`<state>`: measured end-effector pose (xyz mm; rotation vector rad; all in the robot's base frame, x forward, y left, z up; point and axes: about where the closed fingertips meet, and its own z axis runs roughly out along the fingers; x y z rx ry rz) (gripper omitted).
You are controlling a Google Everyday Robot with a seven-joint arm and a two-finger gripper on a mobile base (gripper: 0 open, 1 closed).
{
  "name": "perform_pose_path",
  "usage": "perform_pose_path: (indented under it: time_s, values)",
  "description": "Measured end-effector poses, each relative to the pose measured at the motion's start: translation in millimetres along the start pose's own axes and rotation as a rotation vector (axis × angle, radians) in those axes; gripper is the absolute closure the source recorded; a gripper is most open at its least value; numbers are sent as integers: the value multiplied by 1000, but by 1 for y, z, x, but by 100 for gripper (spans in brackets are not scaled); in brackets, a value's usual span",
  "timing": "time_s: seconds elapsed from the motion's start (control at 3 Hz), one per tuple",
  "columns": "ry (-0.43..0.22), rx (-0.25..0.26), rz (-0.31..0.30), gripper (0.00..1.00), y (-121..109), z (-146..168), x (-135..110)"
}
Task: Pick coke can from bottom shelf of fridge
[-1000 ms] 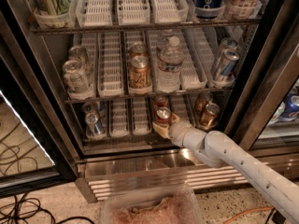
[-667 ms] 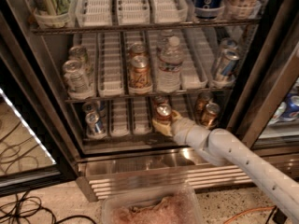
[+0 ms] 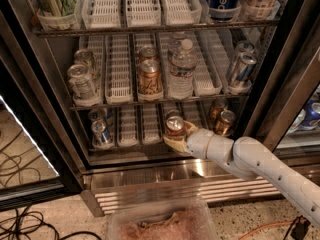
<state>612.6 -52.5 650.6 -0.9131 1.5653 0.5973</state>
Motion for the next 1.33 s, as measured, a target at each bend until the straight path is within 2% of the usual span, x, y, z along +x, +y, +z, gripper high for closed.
perform_pose_path:
  time_s: [0.67,1.33]
  values:
    - [74,-54,-35,100,3,-24,13]
    - [98,-129,-38,100,10,-31,26]
